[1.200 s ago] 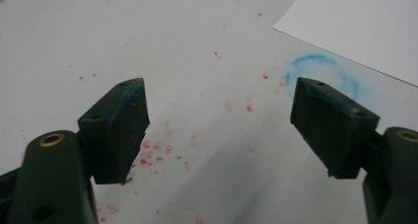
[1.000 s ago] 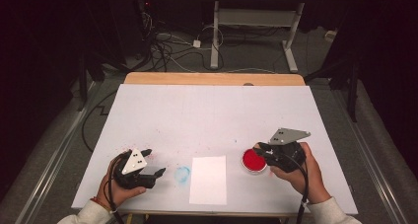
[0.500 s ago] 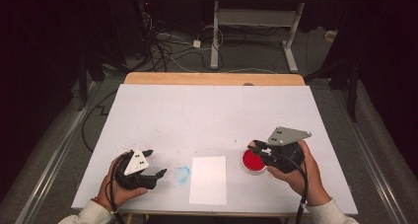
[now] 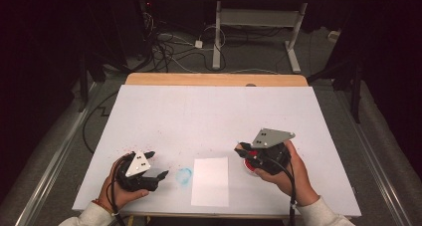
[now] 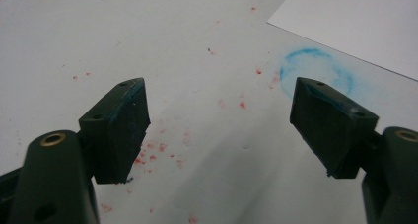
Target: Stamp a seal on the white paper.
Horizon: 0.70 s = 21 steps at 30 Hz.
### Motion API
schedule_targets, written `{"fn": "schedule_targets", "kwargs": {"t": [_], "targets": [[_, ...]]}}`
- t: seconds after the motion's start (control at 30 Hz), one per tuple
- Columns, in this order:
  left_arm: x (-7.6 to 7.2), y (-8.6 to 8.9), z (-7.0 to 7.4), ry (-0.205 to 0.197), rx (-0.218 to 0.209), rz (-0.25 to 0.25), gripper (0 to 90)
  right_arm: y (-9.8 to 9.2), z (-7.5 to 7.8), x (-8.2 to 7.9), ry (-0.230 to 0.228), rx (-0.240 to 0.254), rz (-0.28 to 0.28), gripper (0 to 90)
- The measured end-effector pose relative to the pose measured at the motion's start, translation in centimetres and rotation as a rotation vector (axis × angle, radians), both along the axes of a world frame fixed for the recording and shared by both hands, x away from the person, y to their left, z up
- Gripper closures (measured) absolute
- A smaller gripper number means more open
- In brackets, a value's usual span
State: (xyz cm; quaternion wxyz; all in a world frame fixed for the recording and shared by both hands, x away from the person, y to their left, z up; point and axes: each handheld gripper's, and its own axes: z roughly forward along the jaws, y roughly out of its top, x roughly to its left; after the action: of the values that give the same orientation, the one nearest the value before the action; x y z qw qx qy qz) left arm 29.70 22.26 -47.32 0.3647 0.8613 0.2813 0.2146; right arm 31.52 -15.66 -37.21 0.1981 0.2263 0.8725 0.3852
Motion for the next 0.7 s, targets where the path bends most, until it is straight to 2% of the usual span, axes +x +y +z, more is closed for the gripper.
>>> {"fn": "schedule_targets", "kwargs": {"t": [0.27,0.7], "targets": [[0.0,0.0,0.1,-0.002,-0.003,0.006,20.2,2.7,-1.1,-0.2,0.021,-0.027,0.065,76.4],[0.0,0.0,0.0,0.0,-0.001,0.008,19.9,6.2,-4.7,-0.3,0.096,-0.111,0.134,76.4]]}}
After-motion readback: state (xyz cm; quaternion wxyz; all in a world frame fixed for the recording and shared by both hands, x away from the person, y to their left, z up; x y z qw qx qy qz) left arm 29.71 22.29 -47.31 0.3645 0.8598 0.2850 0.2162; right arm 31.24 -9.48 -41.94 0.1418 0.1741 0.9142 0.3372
